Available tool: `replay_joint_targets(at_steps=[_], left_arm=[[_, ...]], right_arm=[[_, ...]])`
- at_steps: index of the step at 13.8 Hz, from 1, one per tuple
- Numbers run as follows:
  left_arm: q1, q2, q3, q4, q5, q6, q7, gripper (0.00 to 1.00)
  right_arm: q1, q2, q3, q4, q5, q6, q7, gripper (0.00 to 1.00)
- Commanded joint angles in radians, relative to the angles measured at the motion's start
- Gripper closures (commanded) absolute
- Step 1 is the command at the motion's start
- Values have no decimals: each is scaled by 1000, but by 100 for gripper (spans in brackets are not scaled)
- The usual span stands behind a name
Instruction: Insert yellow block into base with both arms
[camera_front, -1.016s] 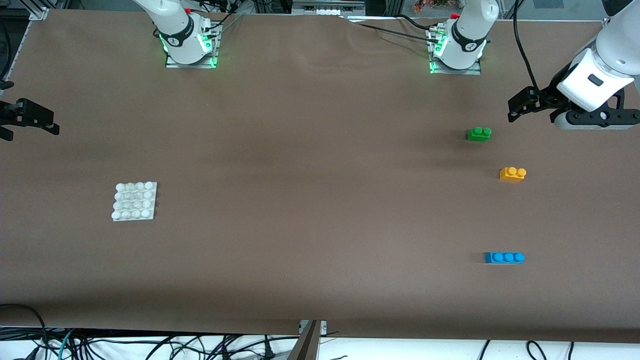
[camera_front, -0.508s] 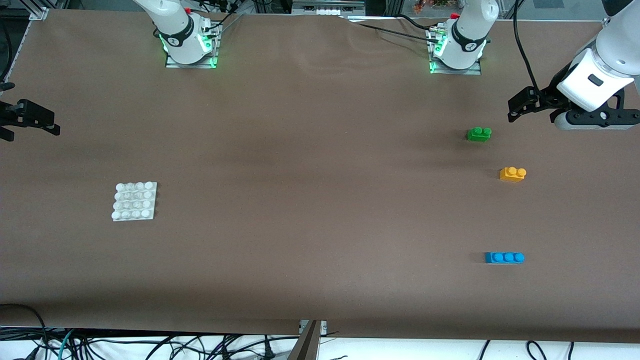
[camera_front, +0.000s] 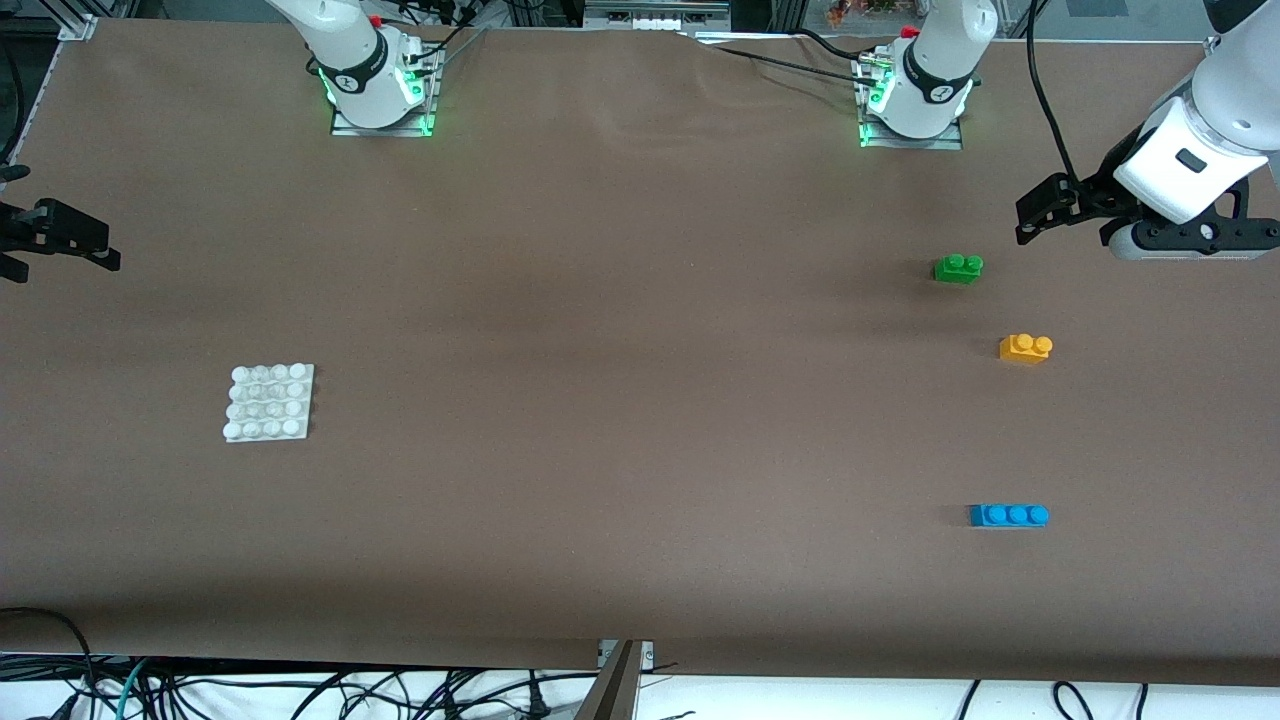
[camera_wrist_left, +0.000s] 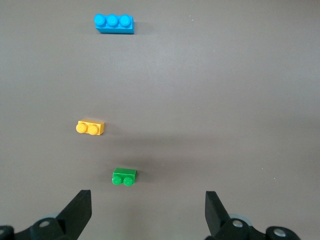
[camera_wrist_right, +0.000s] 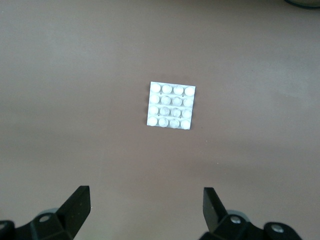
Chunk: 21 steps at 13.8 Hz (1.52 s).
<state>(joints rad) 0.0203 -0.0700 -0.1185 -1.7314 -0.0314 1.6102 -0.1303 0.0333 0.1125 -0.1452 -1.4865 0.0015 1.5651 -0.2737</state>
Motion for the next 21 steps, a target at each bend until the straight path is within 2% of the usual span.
replay_joint_targets(at_steps=[1, 9, 12, 18, 21], left_arm=[[3, 9, -1, 23, 16, -21, 6, 0], [3, 9, -1, 23, 16, -21, 6, 0], [1, 9, -1, 23, 16, -21, 6, 0], [3, 9, -1, 21, 16, -21, 6, 0], [3, 9, -1, 21, 16, -21, 6, 0]], right_arm=[[-18, -2, 15, -5, -8, -10, 7, 0], [-24, 110, 10, -5, -46, 24, 11, 0], [-76, 215, 4, -9, -34, 88, 8, 0], [-90, 447, 4, -15, -40, 300, 18, 0], [-87, 507, 4, -15, -34, 357, 18, 0]])
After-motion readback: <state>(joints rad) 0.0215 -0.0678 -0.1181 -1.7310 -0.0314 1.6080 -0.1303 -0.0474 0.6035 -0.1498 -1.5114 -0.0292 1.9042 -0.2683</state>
